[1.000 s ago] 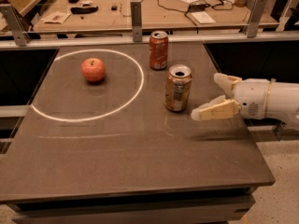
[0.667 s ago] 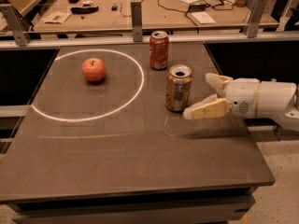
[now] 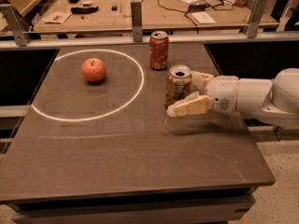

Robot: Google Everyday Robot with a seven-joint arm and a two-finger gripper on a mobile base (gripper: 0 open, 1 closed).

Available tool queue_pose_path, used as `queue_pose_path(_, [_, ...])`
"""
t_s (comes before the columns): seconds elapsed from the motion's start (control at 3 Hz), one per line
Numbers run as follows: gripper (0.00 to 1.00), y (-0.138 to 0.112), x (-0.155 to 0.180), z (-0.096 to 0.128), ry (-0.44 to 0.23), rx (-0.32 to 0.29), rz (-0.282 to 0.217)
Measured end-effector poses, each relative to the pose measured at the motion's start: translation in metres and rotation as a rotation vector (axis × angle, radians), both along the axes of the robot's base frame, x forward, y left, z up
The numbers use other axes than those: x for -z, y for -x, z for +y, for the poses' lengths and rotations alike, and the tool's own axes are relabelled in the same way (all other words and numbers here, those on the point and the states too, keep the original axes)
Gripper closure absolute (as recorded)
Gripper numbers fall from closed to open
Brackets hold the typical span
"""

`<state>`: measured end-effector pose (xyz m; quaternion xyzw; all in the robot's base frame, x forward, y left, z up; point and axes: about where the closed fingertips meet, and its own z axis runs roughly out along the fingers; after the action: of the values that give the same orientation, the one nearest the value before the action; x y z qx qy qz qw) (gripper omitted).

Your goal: Move orange can near apple

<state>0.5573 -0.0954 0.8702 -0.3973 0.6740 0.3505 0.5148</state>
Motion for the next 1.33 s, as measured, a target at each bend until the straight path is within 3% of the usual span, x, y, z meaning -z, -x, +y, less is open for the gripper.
queue_pose_path(1.0, [0.65, -0.010, 0.002, 0.010, 0.018, -0.021, -0.048])
queue_pose_path(1.33, [0.89, -0.018, -0.010, 0.029, 0.032, -0.029, -0.070])
